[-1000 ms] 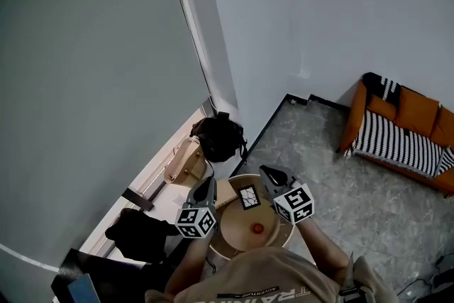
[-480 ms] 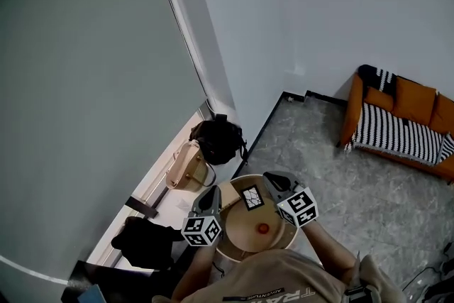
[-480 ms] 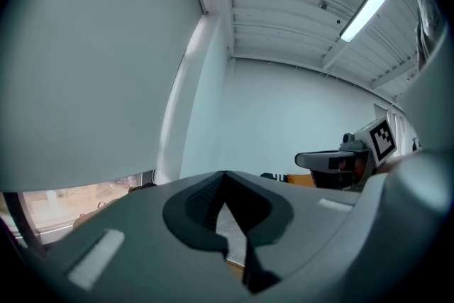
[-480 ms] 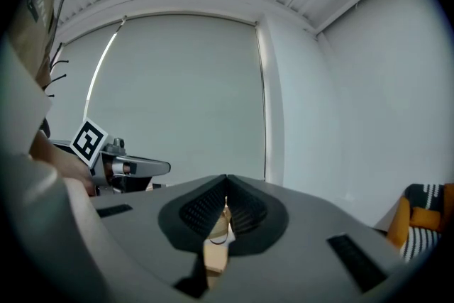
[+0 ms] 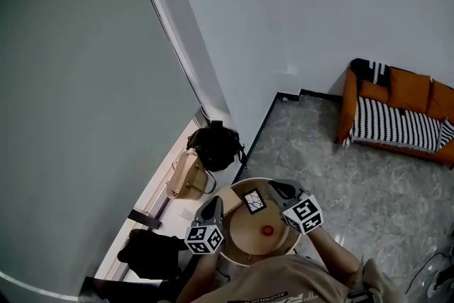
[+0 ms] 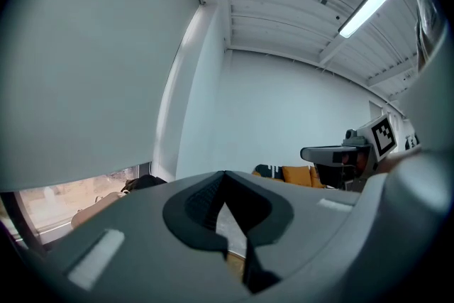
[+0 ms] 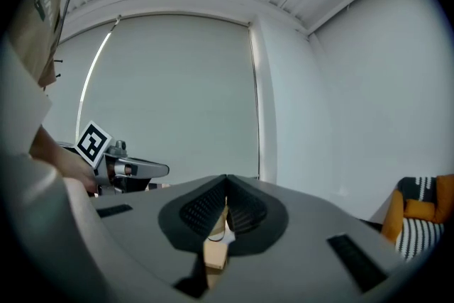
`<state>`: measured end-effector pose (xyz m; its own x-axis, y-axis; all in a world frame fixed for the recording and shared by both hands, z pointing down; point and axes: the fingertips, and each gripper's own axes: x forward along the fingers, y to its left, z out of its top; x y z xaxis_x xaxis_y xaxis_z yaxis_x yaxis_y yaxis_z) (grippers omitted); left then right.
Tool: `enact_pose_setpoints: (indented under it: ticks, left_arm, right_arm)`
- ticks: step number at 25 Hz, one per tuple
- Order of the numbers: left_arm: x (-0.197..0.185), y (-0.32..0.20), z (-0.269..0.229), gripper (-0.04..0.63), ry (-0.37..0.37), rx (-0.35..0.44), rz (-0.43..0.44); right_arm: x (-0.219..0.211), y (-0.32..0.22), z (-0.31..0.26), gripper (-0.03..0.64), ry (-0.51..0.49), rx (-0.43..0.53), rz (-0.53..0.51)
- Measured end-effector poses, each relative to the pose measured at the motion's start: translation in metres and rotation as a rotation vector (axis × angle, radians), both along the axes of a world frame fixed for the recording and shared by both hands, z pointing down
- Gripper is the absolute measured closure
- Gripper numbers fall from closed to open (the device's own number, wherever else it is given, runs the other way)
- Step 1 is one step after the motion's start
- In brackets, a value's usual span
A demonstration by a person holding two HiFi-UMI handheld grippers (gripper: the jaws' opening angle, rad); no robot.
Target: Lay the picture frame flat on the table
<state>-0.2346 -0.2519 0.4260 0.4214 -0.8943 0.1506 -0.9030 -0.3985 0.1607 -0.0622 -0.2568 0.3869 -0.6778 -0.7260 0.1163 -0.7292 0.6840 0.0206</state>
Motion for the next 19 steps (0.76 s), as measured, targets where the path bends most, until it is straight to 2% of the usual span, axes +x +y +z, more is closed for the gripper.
enact_pose_setpoints:
  ticks: [6, 14, 19]
  left_arm:
    - [-0.003, 0.005, 0.015, 0.589, 0.007, -0.027, 0.006]
    - [-0.002, 0.01, 0.03, 0.589, 0.033, -0.048, 0.012]
    - [-0.004, 0.001, 0.025, 0.589, 0.038, -0.024, 0.013]
  right_arm:
    - [0.005, 0.018, 0.024, 0.611, 0.025, -0.05, 0.002]
    - [0.003, 0.024, 0.036, 0.611, 0.044, -0.048, -0.006]
    - [0.004, 0.015, 0.034, 0.611, 0.066, -0.046, -0.01]
